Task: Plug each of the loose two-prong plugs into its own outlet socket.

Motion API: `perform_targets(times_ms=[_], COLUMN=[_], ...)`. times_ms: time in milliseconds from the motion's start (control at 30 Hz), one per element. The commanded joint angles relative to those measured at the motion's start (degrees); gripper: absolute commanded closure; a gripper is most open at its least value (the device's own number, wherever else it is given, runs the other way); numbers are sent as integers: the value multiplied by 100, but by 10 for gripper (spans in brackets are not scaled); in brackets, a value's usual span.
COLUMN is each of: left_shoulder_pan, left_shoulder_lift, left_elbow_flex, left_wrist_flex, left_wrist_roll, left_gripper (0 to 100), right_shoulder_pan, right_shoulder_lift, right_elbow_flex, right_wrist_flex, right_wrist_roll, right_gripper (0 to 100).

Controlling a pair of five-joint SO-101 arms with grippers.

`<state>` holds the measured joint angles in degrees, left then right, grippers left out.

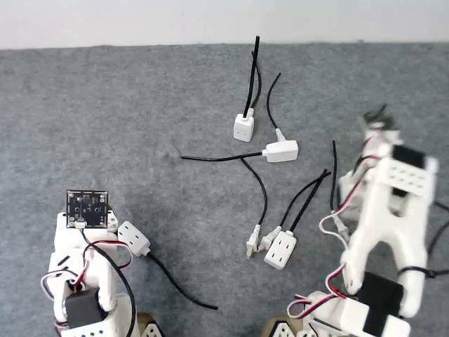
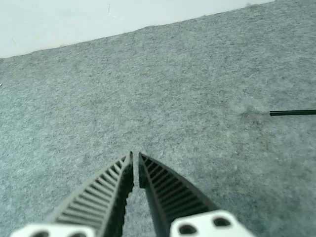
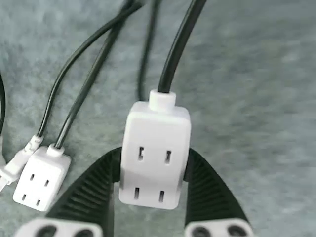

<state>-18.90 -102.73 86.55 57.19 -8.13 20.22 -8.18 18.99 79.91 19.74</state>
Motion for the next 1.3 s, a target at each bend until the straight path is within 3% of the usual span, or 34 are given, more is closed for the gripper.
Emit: perform_targets(times_ms=[0, 133, 300, 533, 900, 967, 1133, 1267], left_shoulder_pan=[9, 9, 9, 9, 9, 9, 9, 9], left_shoulder_lift=[-9, -9, -9, -9, -9, -9, -9, -9], left_elbow_flex=[-4, -4, -4, 4, 4, 4, 4, 4], left_wrist_flex=[-176, -176, -176, -176, -167, -167, -167, -167], left_wrist_roll=[53, 53, 53, 53, 53, 53, 53, 53], left_gripper=[988, 988, 988, 988, 988, 988, 988, 988], right_shoulder_pan=[497, 813, 1209, 1226, 1833, 1833, 1815, 1534], right_shoulder_lift=[4, 13, 13, 13, 13, 13, 4, -4], right_elbow_flex=[-791, -308, 756, 1732, 2040, 2048, 2031, 2004], right_wrist_flex=[382, 259, -831, -1833, -2079, -2053, -1798, -1789], right_wrist_roll=[334, 642, 844, 949, 958, 958, 958, 949], right_gripper=[991, 991, 991, 991, 978, 912, 634, 585])
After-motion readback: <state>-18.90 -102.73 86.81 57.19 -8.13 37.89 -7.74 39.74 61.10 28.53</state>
